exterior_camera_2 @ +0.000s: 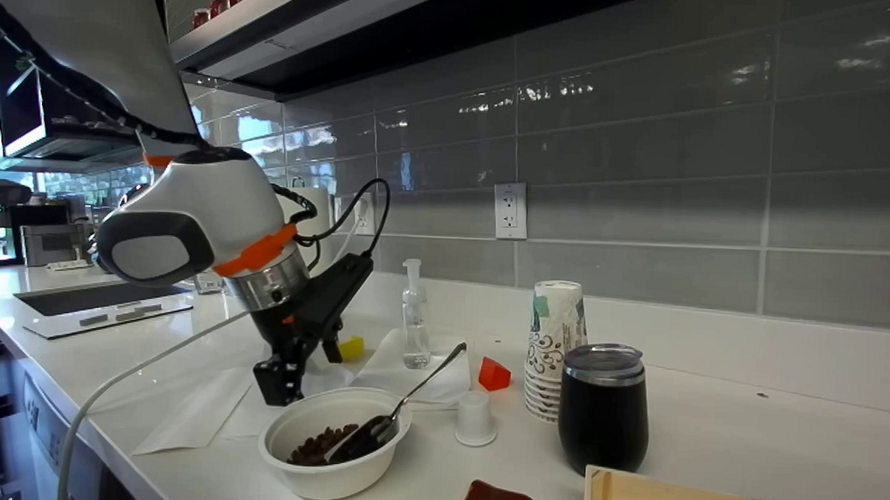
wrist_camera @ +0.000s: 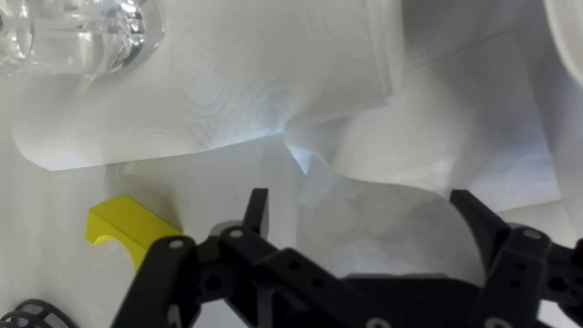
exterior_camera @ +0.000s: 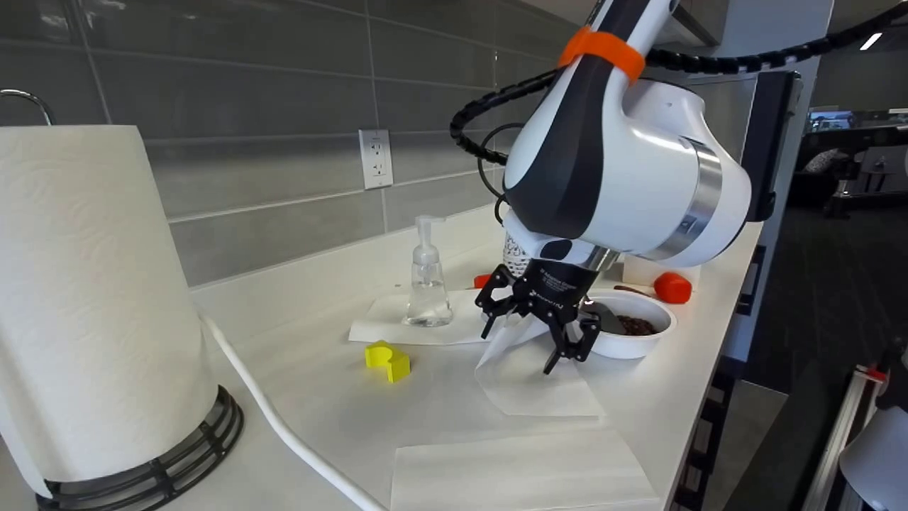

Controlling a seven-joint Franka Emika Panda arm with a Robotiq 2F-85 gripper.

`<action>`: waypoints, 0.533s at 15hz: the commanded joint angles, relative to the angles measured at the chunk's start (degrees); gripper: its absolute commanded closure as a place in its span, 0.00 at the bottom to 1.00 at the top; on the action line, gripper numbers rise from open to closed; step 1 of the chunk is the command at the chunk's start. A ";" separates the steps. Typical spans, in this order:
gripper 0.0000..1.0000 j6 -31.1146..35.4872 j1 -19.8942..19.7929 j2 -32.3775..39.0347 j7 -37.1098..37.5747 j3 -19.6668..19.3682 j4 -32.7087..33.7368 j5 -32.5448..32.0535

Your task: Fold the paper in half

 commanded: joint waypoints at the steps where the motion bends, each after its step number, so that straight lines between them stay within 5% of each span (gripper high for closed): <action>1: 0.00 0.64 1.14 -1.35 -2.46 0.66 0.00 4.74; 8: 0.00 1.82 2.22 -3.40 -2.46 2.29 0.04 12.64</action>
